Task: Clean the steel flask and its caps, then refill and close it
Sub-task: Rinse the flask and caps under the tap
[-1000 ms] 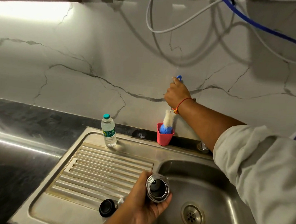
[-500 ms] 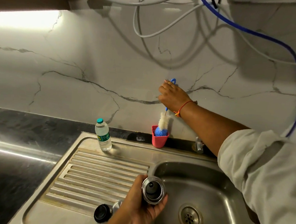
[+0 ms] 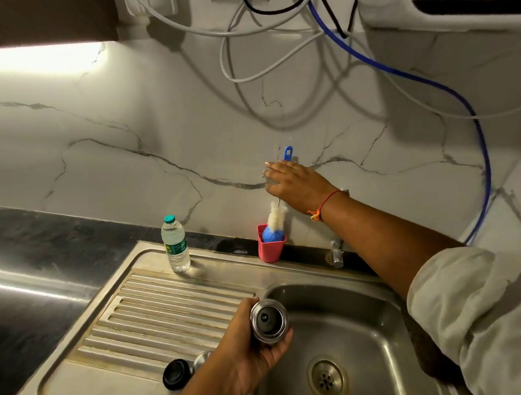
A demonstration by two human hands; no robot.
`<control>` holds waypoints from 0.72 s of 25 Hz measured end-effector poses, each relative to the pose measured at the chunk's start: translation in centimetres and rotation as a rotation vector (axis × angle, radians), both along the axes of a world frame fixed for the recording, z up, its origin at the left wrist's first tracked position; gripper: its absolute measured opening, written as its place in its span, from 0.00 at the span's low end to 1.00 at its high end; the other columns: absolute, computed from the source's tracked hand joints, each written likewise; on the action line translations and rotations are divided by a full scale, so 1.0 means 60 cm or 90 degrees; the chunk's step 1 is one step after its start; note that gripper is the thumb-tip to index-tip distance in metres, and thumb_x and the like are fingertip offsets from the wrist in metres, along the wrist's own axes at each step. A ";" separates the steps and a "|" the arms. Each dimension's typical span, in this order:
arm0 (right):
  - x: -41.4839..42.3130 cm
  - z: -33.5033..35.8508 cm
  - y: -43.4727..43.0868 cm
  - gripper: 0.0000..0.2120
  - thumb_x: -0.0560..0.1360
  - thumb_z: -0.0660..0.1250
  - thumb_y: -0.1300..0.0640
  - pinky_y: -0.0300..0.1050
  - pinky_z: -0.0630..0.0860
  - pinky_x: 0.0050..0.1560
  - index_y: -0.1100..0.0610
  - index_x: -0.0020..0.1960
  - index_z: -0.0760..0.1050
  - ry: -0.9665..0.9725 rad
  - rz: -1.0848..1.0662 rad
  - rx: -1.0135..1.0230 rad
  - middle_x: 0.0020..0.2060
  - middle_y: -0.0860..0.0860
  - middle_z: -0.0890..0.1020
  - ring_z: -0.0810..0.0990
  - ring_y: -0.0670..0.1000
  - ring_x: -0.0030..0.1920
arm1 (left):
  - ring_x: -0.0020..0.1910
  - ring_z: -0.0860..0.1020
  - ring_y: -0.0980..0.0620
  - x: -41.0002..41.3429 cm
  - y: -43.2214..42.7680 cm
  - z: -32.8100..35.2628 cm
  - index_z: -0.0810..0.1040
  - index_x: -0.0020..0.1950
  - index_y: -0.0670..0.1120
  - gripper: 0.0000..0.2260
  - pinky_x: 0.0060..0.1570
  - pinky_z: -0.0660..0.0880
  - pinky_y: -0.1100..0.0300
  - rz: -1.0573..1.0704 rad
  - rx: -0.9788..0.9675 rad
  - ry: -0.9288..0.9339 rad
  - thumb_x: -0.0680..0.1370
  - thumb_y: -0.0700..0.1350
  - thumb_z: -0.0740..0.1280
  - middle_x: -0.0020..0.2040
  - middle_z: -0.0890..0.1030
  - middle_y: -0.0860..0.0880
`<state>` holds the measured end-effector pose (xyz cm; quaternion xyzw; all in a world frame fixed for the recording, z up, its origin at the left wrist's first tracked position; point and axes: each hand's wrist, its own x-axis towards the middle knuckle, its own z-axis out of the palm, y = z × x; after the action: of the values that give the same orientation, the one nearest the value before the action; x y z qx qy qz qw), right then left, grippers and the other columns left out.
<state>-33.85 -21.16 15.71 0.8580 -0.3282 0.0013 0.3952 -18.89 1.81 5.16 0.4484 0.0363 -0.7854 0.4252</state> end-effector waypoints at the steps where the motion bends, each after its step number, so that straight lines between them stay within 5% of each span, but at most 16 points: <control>1: -0.002 0.000 0.018 0.18 0.74 0.70 0.64 0.54 0.62 0.73 0.56 0.64 0.75 -0.003 -0.001 0.021 0.72 0.58 0.70 0.63 0.59 0.75 | 0.44 0.82 0.42 -0.003 0.001 -0.001 0.80 0.56 0.37 0.15 0.38 0.84 0.50 0.001 0.000 0.002 0.79 0.49 0.69 0.43 0.85 0.37; 6: -0.022 -0.008 0.119 0.20 0.74 0.73 0.55 0.51 0.72 0.66 0.53 0.65 0.75 -0.074 0.048 0.148 0.67 0.55 0.76 0.72 0.57 0.69 | 0.46 0.82 0.41 -0.019 0.009 -0.009 0.80 0.60 0.37 0.18 0.40 0.84 0.49 -0.013 -0.017 -0.001 0.80 0.50 0.69 0.45 0.85 0.36; 9: -0.035 -0.029 0.213 0.17 0.77 0.67 0.48 0.47 0.77 0.59 0.52 0.64 0.75 -0.241 0.026 0.318 0.60 0.51 0.80 0.77 0.51 0.60 | 0.45 0.83 0.41 -0.032 0.012 -0.016 0.79 0.61 0.37 0.18 0.41 0.84 0.49 -0.023 -0.031 -0.011 0.79 0.50 0.69 0.45 0.85 0.37; 12: -0.071 -0.074 0.305 0.15 0.79 0.64 0.55 0.41 0.75 0.60 0.50 0.66 0.75 -0.489 -0.064 0.541 0.60 0.49 0.80 0.77 0.45 0.57 | 0.43 0.83 0.43 -0.052 0.010 -0.024 0.80 0.60 0.38 0.19 0.40 0.84 0.50 -0.058 -0.035 -0.025 0.79 0.53 0.69 0.47 0.85 0.38; 15: -0.124 -0.144 0.378 0.25 0.76 0.63 0.67 0.32 0.71 0.60 0.46 0.68 0.74 -0.639 -0.107 0.667 0.63 0.45 0.78 0.74 0.35 0.57 | 0.42 0.82 0.44 -0.084 0.013 -0.025 0.80 0.57 0.38 0.19 0.39 0.83 0.52 -0.112 -0.037 -0.041 0.79 0.55 0.67 0.44 0.84 0.38; 18: -0.169 -0.207 0.414 0.32 0.73 0.70 0.63 0.39 0.70 0.68 0.39 0.71 0.68 -0.739 -0.068 0.749 0.67 0.38 0.73 0.70 0.37 0.67 | 0.41 0.81 0.46 -0.123 0.012 -0.021 0.81 0.53 0.39 0.19 0.36 0.82 0.57 -0.204 -0.038 -0.085 0.79 0.56 0.66 0.42 0.84 0.39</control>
<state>-43.99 3.71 3.31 0.7708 -0.4674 0.2536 -0.3509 -26.28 2.50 3.90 0.4870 -0.0874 -0.8120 0.3095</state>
